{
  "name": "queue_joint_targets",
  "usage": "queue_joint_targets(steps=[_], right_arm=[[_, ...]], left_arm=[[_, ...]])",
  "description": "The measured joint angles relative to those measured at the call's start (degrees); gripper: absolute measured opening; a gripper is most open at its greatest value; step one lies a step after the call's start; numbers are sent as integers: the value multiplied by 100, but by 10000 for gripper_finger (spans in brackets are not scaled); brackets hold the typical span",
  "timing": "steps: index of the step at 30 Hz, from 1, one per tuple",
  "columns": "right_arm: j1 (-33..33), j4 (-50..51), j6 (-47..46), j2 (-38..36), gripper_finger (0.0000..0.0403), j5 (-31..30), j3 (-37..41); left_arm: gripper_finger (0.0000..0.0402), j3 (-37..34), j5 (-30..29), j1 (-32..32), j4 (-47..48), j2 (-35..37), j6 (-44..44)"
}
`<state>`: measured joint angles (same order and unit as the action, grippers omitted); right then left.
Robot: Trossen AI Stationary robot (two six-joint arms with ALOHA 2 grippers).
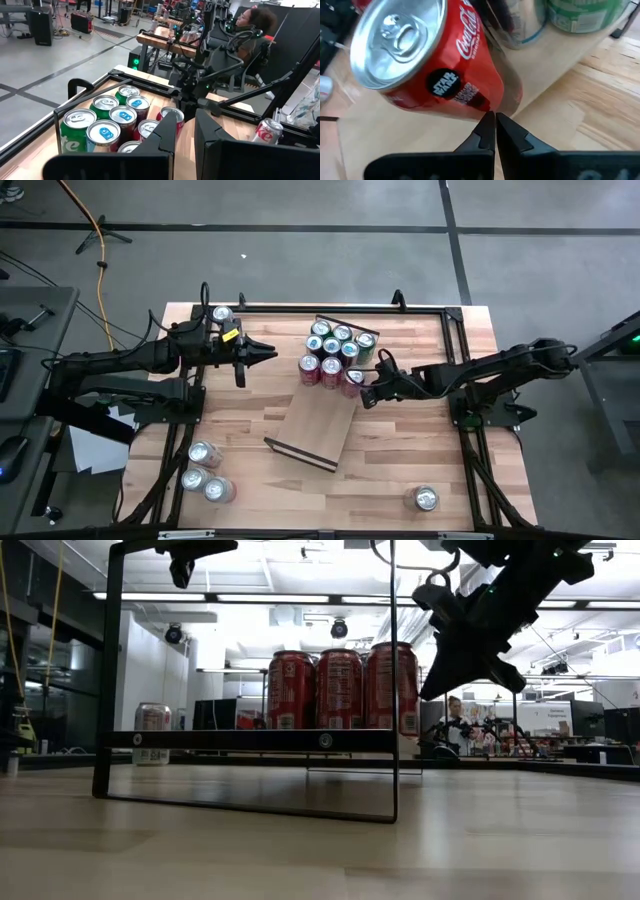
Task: Place canned beverage on shelf
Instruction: Put the red soda can on the shelf aligned with the other red soda can, then adjust the blue soda cans on the shelf
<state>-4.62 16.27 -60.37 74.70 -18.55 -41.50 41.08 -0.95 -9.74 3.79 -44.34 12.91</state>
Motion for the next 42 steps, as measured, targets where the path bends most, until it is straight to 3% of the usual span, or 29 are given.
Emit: queue_joint_targets(steps=[14,21,26,32,35,40,42], right_arm=[[-111,-446,14,0,0,212,0],[-418,-595,-20,-2,0,472,-3],[-504,-802,32,-2,0,253,-4],[-389,-941,132,-2,0,198,-9],[-349,-970,179,-2,0,181,-9],[-352,-1138,431,-2,0,206,-9],[-352,-1141,451,-16,0,213,-9]], left_arm=[[0,0,2,0,202,0,-151],[0,2,-205,0,760,13,-260],[0,2,-408,0,1334,-75,-252],[0,2,-445,0,1303,-257,-314],[0,2,-624,0,1304,-435,-361],[0,2,-1489,-71,1267,-956,-362],[0,2,-1451,-245,1124,-1260,-360]])
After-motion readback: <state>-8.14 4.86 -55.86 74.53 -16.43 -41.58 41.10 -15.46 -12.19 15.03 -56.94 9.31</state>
